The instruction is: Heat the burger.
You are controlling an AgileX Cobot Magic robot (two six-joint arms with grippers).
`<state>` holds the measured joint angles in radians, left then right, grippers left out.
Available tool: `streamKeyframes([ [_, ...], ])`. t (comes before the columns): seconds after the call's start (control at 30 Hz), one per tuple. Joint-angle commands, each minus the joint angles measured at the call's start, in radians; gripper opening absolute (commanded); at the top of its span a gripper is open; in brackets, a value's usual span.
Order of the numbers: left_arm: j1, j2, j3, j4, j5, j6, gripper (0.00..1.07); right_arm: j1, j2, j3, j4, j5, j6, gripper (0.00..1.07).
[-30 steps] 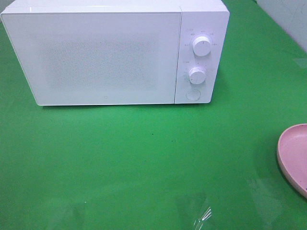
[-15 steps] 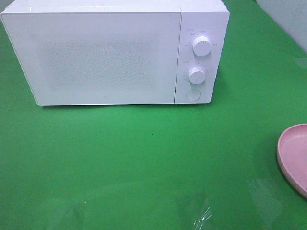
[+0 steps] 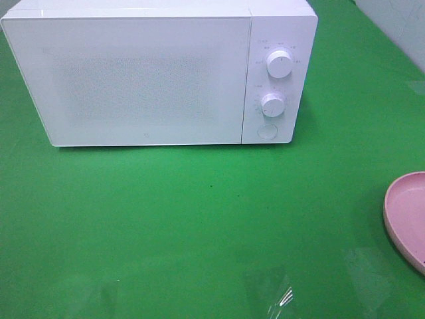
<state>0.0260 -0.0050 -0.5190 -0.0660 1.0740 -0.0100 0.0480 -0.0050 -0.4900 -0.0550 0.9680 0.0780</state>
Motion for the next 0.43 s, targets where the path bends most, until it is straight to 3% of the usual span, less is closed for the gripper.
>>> streamKeyframes([
  [0.03,0.001,-0.016,0.003,0.002,-0.006,-0.002,0.99,-0.005,-0.024,0.001,0.006,-0.007,-0.007,0.76],
  [0.43,0.001,-0.016,0.003,0.002,-0.006,-0.002,0.99,-0.005,-0.024,0.001,0.006,-0.007,-0.007,0.76],
])
